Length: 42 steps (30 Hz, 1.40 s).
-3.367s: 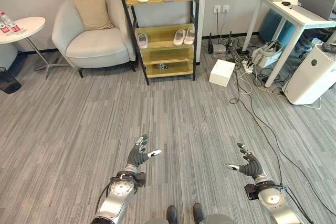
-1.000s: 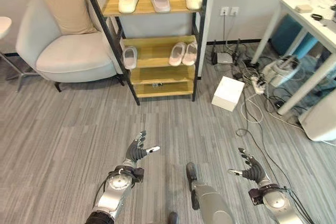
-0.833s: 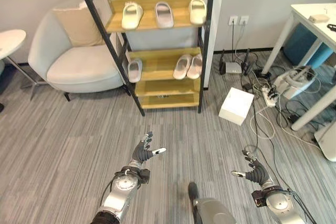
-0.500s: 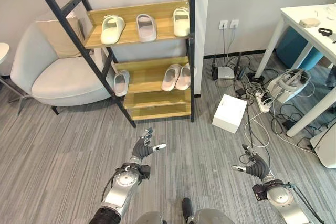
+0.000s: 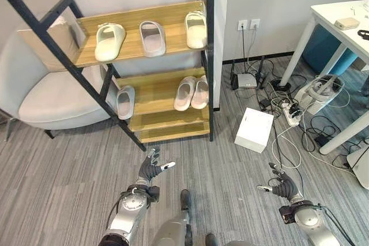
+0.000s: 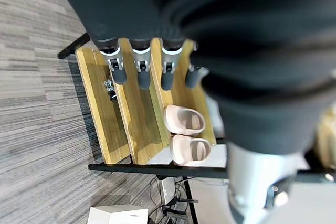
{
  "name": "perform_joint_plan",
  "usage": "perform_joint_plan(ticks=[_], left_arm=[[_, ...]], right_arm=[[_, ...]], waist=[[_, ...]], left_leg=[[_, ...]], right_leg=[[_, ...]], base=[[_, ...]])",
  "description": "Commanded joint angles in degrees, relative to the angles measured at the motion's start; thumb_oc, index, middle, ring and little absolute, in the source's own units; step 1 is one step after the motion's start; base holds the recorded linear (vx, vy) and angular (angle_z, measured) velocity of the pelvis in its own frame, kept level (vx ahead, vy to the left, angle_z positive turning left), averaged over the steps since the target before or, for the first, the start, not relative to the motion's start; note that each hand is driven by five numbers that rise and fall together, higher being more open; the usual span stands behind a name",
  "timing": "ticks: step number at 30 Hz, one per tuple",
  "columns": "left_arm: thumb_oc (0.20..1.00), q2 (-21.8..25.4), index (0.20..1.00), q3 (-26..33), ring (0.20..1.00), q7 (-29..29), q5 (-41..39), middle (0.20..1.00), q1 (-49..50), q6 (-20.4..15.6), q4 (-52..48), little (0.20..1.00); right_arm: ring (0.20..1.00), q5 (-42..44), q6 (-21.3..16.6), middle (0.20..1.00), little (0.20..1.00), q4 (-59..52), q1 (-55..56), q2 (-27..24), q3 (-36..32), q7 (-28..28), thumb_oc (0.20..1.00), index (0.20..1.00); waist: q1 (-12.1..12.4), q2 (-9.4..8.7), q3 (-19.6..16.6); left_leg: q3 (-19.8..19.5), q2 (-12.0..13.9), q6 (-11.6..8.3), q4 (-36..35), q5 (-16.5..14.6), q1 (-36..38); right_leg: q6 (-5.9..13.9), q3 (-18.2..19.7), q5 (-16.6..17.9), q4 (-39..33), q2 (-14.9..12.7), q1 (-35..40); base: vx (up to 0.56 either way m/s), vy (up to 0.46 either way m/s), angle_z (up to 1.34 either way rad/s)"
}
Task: Arrange the slippers neatly on the shoe rack.
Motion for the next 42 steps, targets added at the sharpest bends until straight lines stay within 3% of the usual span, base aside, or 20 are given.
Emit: perform_joint_plan(ticks=[1,2,3,5,6,9,11,13,17,20,22,26,27,28,29,33,35,36,38,42], left_arm=[[1.0,3.56,1.0,0.84,1.0,-0.3,-0.09,1.0,0.16,-2.67,-5.14,1.0],[1.0,4.01,1.0,0.95,1.0,-0.52,-0.42,1.0,0.1,-2.69,-5.84,1.0],[1.0,4.19,1.0,0.95,1.0,-0.6,-0.48,1.0,0.08,-2.67,-6.25,1.0],[1.0,4.33,1.0,1.12,1.0,-0.73,-0.74,1.0,-0.16,-2.75,-6.61,1.0],[1.0,4.42,1.0,1.11,1.0,-0.79,-0.93,1.0,-0.31,-2.86,-6.71,1.0],[1.0,4.51,1.0,0.43,1.0,-0.71,-1.35,1.0,-0.91,-2.76,-7.19,1.0],[1.0,4.48,1.0,0.45,1.0,-0.7,-1.35,1.0,-0.92,-2.75,-7.17,1.0],[1.0,4.24,1.0,-0.08,1.0,-0.19,-1.06,1.0,-1.8,-2.73,-6.64,1.0],[1.0,3.97,1.0,-0.4,1.0,-0.58,-0.66,1.0,-2.41,-3.31,-6.13,1.0],[1.0,3.72,1.0,-0.53,1.0,0.06,-1.9,1.0,-3.41,-3.6,-5.86,1.0],[1.0,3.3,1.0,-0.85,1.0,0.43,-2.52,1.0,-3.94,-3.9,-5.36,1.0],[1.0,3.42,1.0,-1.12,1.0,0.77,-2.9,1.0,-3.53,-4.0,-5.05,1.0],[1.0,3.46,1.0,-1.22,1.0,0.89,-2.95,1.0,-3.53,-3.85,-4.87,1.0],[1.0,3.55,1.0,-1.32,1.0,1.29,-3.06,1.0,-3.65,-3.57,-4.62,1.0],[1.0,3.53,1.0,-1.22,1.0,1.47,-3.26,1.0,-3.69,-3.49,-4.35,1.0],[1.0,3.3,1.0,-0.64,1.0,1.66,-3.27,1.0,-3.48,-3.32,-4.35,1.0],[1.0,2.97,1.0,-0.19,1.0,1.55,-3.14,1.0,-2.65,-3.4,-4.58,1.0],[1.0,2.97,1.0,-0.21,1.0,1.55,-3.13,1.0,-2.62,-3.41,-4.58,1.0],[1.0,3.3,1.0,-0.67,1.0,0.98,-2.62,1.0,-2.48,-3.62,-4.48,1.0],[1.0,3.92,1.0,-1.05,1.0,0.37,-2.56,1.0,-2.48,-3.57,-4.72,1.0]], right_arm=[[1.0,-0.97,-2.09,1.0,1.0,-5.07,-0.35,1.41,-0.26,0.19,1.0,1.0],[1.0,-0.85,-2.24,1.0,1.0,-4.71,-1.01,1.92,0.0,0.04,1.0,1.0],[1.0,-0.88,-2.25,1.0,1.0,-4.52,-1.14,2.32,-0.01,-0.08,1.0,1.0],[1.0,-0.78,-2.27,1.0,1.0,-4.61,-1.14,2.57,-0.19,0.02,1.0,1.0],[1.0,-0.63,-2.36,1.0,1.0,-4.7,-0.97,2.54,-0.37,0.15,1.0,1.0],[1.0,0.2,-2.25,1.0,1.0,-4.79,-0.82,1.99,-0.89,-0.37,1.0,1.0],[1.0,0.22,-2.26,1.0,1.0,-4.77,-0.84,1.95,-0.87,-0.39,1.0,1.0],[1.0,0.79,-2.14,1.0,1.0,-4.5,-0.99,1.53,-1.16,-1.15,1.0,1.0],[1.0,0.91,-2.74,1.0,1.0,-4.33,-0.14,1.35,-1.43,-1.23,1.0,1.0],[1.0,1.94,-3.24,1.0,1.0,-3.94,-0.41,0.03,-1.45,-1.22,1.0,1.0],[1.0,1.95,-3.39,1.0,1.0,-3.72,-0.59,-0.78,-1.8,-1.57,1.0,1.0],[1.0,2.31,-3.45,1.0,1.0,-3.83,0.23,-1.61,-3.23,-2.02,1.0,1.0],[1.0,2.3,-3.38,1.0,1.0,-3.85,0.39,-1.74,-3.54,-2.36,1.0,1.0],[1.0,2.42,-3.34,1.0,1.0,-3.79,0.29,-1.89,-3.96,-3.13,1.0,1.0],[1.0,2.4,-3.33,1.0,1.0,-3.71,0.16,-1.87,-3.97,-3.33,1.0,1.0],[1.0,2.41,-3.23,1.0,1.0,-3.55,-0.21,-1.74,-4.04,-3.81,1.0,1.0],[1.0,1.69,-3.13,1.0,1.0,-3.32,-0.49,-1.25,-3.42,-3.22,1.0,1.0],[1.0,1.68,-3.13,1.0,1.0,-3.33,-0.45,-1.25,-3.43,-3.22,1.0,1.0],[1.0,0.7,-2.71,1.0,1.0,-3.44,-0.58,-0.6,-2.81,-2.35,1.0,1.0],[1.0,0.96,-2.7,1.0,1.0,-3.21,-1.36,0.3,-2.1,-1.8,1.0,1.0]], waist=[[0.92,-2.81,-3.54],[0.9,-2.36,-2.8],[0.64,-1.94,-2.31],[-0.34,-1.37,-1.2],[-1.06,-1.39,-0.76],[-3.12,-1.11,0.53],[-3.66,-1.1,0.86],[-5.44,-2.14,1.59],[-5.21,-3.01,0.6],[-4.39,-3.59,0.92],[-4.15,-3.76,1.47],[-3.66,-3.79,0.85],[-3.55,-3.61,0.71],[-3.29,-2.85,0.86],[-3.16,-2.56,0.98],[-2.3,-2.44,0.91],[-1.2,-0.85,-0.63],[-1.2,-0.89,-0.63],[-0.99,-1.5,-2.01],[-0.47,-2.53,-2.7]], left_leg=[[-0.45,1.05,-1.84,0.26,0.0,-0.84],[-0.26,0.94,-0.83,0.28,-1.34,1.09],[-0.39,1.11,-0.34,0.27,-2.17,2.59],[-1.19,1.06,0.21,-0.04,-3.83,5.72],[-1.89,0.62,0.31,-0.42,-5.02,7.66],[-3.78,0.22,0.3,-0.82,-6.83,10.79],[-4.32,0.15,0.29,-0.74,-7.14,11.2],[-5.76,-0.76,-0.07,-1.19,-9.42,14.62],[-6.38,-0.77,-0.77,0.1,-10.93,14.69],[-7.38,-0.57,-2.58,12.19,-13.12,11.16],[-7.49,-0.23,-3.01,17.4,-11.9,7.29],[-7.32,2.38,-3.25,14.03,-10.68,3.99],[-7.5,3.65,-3.56,12.24,-9.43,3.54],[-8.01,7.22,-4.83,7.55,-4.41,1.1],[-7.73,8.84,-5.54,5.55,-2.67,-0.02],[-5.91,11.34,-7.4,0.45,-0.16,-2.33],[-5.47,12.96,-8.52,-0.13,1.85,-2.75],[-5.46,12.91,-8.52,-0.15,1.84,-2.7],[-4.79,11.21,-8.28,1.98,0.82,-2.83],[-3.63,9.48,-6.99,4.96,-1.56,-3.11]], right_leg=[[10.52,6.43,8.93,16.28,-12.3,-1.4],[11.21,5.71,14.34,22.53,-12.24,-3.77],[11.04,4.92,15.43,25.31,-11.81,-5.73],[9.33,2.69,13.63,27.26,-10.74,-10.61],[8.64,0.64,10.29,26.7,-10.28,-13.11],[7.91,-3.26,4.53,18.86,-6.57,-18.4],[7.85,-3.8,4.09,18.88,-6.74,-17.78],[8.83,-5.95,6.28,9.39,-4.23,-20.29],[7.15,-4.7,5.95,3.35,-4.62,-15.16],[5.49,-4.95,4.98,3.21,-4.97,-12.34],[4.75,-4.89,3.95,3.32,-5.49,-11.07],[4.82,-5.0,1.6,3.07,-6.86,-9.35],[4.84,-5.07,0.86,3.1,-7.12,-9.1],[4.95,-4.99,-1.26,3.42,-7.56,-8.18],[5.14,-4.81,-2.01,3.47,-7.95,-7.64],[5.95,-3.54,-3.94,2.74,-9.66,-4.44],[7.51,-1.73,-4.24,1.11,-10.91,-1.67],[7.52,-1.75,-4.2,0.98,-10.97,-1.56],[9.3,-0.74,-2.75,0.27,-14.9,-0.9],[10.8,0.43,-0.57,1.1,-17.4,-2.28]], base=[[0.16,0.086,-0.08],[0.17,0.104,-0.1],[0.28,0.14,-0.16],[0.24,0.083,0.08],[0.24,0.051,0.27],[0.23,-0.018,0.47],[0.13,-0.034,0.21],[0.31,-0.125,0.34],[0.17,-0.153,0.48],[0.18,-0.184,0.05],[0.15,-0.062,0.24],[0.18,0.063,0.08],[0.23,0.144,0.19],[0.3,0.211,0.25],[0.35,0.247,0.26],[0.24,0.167,0.07],[0.31,0.295,-0.22],[0.24,0.284,-0.4],[0.25,0.282,-0.33],[0.13,0.173,-0.36]])
